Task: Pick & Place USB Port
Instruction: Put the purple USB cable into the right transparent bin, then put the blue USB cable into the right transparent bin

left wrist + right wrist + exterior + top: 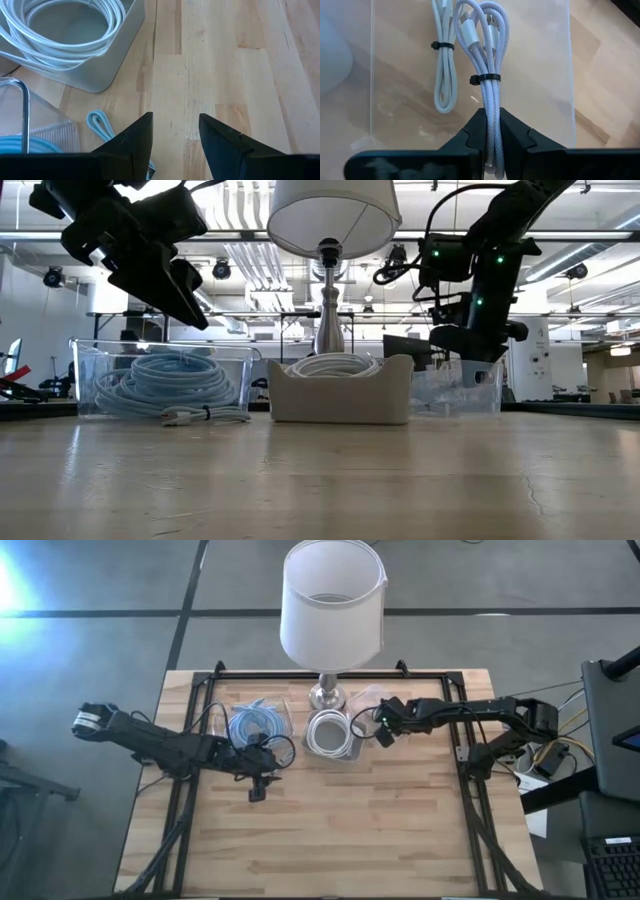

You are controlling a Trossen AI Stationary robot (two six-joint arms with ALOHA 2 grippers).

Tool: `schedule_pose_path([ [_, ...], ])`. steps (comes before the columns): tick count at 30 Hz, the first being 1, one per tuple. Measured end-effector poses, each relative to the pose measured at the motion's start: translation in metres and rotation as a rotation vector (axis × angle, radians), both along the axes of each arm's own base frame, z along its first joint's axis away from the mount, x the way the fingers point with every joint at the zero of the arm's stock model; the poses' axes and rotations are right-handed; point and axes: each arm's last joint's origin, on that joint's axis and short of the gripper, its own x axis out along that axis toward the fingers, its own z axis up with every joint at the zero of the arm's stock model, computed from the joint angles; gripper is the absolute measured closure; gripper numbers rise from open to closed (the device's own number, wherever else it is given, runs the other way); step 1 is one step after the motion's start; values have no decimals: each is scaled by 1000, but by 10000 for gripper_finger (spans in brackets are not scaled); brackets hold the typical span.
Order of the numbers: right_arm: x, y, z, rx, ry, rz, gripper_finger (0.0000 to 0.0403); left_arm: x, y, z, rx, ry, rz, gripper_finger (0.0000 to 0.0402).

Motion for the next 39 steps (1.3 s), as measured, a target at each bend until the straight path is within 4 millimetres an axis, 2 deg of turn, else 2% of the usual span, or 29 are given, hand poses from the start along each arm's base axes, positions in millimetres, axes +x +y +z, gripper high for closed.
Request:
schedule_pose_path([
  [4,1,0,0,0,-9,1,355,0,0,0,14,1,-13,239],
  [14,5,-1,1,-2,-49,34,279,0,0,0,19,1,-18,238],
  [20,12,-3,4,-30,-122,38,252,-1,0,-2,20,6,-18,238],
  [26,17,-4,9,-45,-171,43,243,-2,1,-7,-9,18,45,239],
  [32,27,-5,29,-74,-228,74,249,-4,5,-23,59,54,174,238],
  [39,43,4,52,-96,-303,124,254,-9,7,-46,-51,95,332,239],
])
